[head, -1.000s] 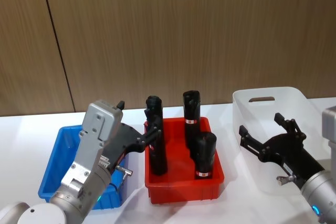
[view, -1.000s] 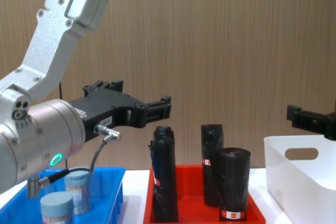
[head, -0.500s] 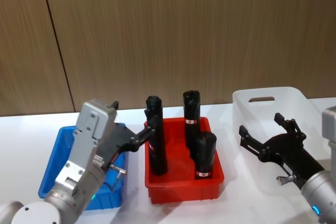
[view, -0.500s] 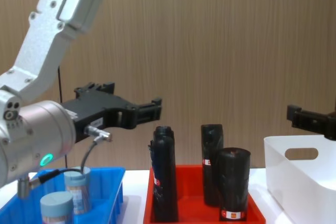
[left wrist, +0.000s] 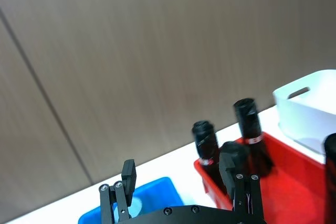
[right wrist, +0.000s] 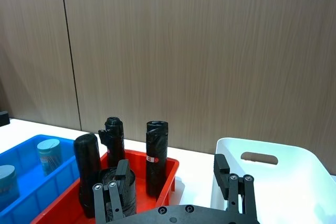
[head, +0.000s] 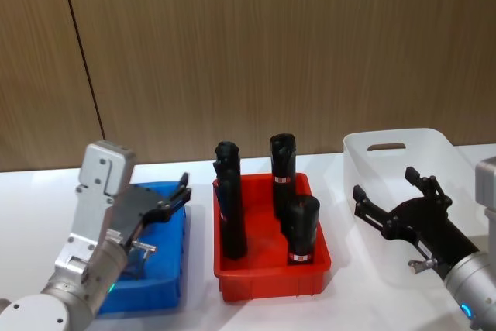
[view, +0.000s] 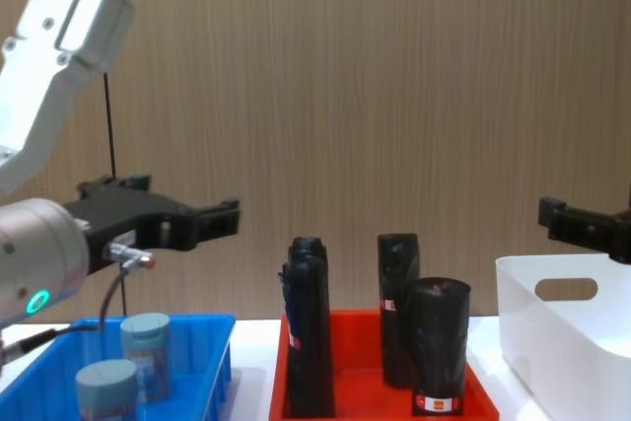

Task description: Pick the cotton swabs from the blue box and place them into the white box.

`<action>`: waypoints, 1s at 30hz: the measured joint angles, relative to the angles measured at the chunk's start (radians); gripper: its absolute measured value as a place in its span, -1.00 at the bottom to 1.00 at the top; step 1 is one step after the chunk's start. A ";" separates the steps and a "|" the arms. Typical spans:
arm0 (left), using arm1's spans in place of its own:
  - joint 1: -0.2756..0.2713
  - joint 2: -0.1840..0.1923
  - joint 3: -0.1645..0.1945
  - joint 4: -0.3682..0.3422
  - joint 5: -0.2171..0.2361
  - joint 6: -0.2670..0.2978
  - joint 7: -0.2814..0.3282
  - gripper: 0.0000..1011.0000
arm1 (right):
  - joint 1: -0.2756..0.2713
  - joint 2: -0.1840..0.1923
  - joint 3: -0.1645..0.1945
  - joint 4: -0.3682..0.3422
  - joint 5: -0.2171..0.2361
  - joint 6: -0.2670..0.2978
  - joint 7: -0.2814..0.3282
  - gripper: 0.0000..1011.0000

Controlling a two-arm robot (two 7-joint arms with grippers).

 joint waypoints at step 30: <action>0.033 -0.011 -0.063 0.026 -0.192 0.234 0.242 0.99 | 0.000 0.000 0.000 0.000 0.000 0.000 0.000 0.98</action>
